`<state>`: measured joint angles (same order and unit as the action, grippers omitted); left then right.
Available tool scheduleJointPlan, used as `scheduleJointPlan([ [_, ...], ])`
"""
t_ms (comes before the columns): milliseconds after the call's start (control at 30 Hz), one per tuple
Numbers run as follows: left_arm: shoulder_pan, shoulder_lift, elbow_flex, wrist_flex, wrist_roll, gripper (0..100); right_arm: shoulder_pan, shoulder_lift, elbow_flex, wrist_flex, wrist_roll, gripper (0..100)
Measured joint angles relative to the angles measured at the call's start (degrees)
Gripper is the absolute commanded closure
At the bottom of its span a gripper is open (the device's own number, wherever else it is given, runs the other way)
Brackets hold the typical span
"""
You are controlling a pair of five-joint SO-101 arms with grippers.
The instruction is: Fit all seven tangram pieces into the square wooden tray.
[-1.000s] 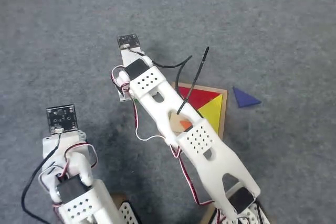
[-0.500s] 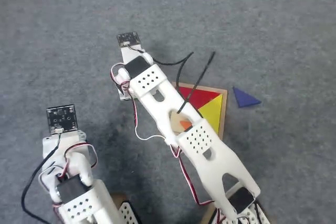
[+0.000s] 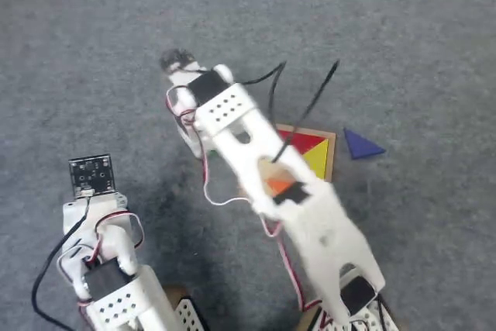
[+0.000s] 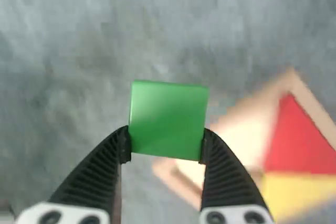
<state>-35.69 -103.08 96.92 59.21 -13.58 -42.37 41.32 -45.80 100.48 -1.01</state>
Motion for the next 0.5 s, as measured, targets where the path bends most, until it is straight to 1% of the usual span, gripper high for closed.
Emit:
scheduleJointPlan([
  [100,-0.09,0.0,0.0,0.0,0.0,98,5.1,-12.92,15.65,-0.79,5.01,99.1],
  [200,0.09,0.0,0.0,0.0,0.0,98,11.25,-25.23,30.42,-7.56,10.29,99.1],
  [267,0.44,0.0,0.0,0.0,0.0,98,14.42,-30.95,39.65,-12.84,13.45,99.1],
  [333,0.53,0.0,0.0,0.0,0.0,98,15.82,-33.41,47.21,-16.7,17.49,99.1],
  [433,0.44,0.0,0.0,0.0,0.0,98,15.82,-33.93,54.68,-20.48,24.26,99.1],
  [500,0.44,0.0,0.0,0.0,0.0,98,15.65,-33.93,57.14,-22.24,26.11,99.0],
])
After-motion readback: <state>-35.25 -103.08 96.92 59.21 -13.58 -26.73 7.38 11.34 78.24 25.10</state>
